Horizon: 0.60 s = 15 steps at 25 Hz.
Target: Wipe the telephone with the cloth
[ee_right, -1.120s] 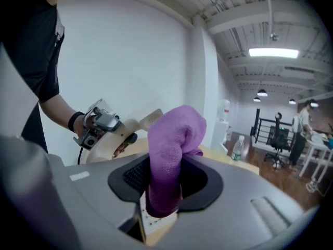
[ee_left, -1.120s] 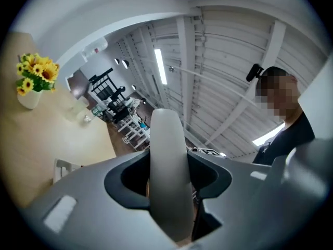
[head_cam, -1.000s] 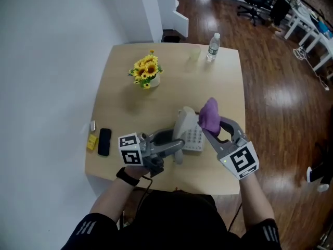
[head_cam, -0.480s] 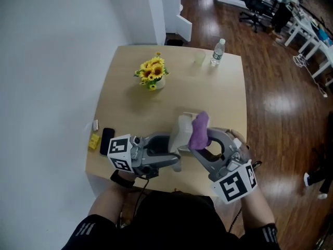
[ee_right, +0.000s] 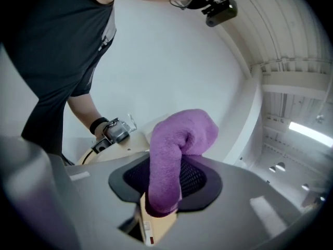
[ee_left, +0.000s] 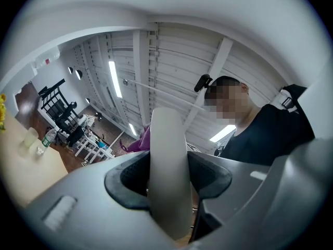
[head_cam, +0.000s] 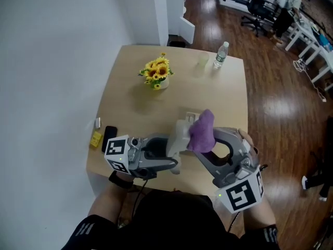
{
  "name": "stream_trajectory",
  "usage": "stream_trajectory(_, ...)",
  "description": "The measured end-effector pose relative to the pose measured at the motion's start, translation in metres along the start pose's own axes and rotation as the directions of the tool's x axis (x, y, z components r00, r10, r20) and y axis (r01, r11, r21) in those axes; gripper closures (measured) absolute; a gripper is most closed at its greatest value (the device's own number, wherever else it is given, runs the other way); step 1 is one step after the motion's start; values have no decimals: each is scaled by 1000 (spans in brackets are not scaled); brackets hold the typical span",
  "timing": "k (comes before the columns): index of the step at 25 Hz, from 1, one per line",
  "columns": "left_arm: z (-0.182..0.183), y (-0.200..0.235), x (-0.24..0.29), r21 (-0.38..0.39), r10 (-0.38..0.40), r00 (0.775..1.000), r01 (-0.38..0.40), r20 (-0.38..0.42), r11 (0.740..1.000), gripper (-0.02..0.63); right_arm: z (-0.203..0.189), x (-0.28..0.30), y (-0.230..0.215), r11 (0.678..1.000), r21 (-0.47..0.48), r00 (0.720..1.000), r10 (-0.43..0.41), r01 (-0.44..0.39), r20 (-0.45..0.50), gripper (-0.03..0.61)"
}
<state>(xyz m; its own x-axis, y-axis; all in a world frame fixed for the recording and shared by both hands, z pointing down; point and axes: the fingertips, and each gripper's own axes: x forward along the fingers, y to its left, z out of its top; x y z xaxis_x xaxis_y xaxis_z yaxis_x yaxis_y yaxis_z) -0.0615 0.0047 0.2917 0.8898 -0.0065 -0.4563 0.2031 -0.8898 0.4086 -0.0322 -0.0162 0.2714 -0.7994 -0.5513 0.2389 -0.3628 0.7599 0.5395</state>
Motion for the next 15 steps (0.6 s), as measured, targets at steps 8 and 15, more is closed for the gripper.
stream_trajectory(8,13,-10,-10,50,20,1000,-20,11,999,410,-9,2,53,988,-64,988,133,-138,-79,448)
stream_trajectory(15,38,-27,-4,127,4,1000,-5,11,992,410,-11,-10,58,989,22,986,150,-148,-80,448)
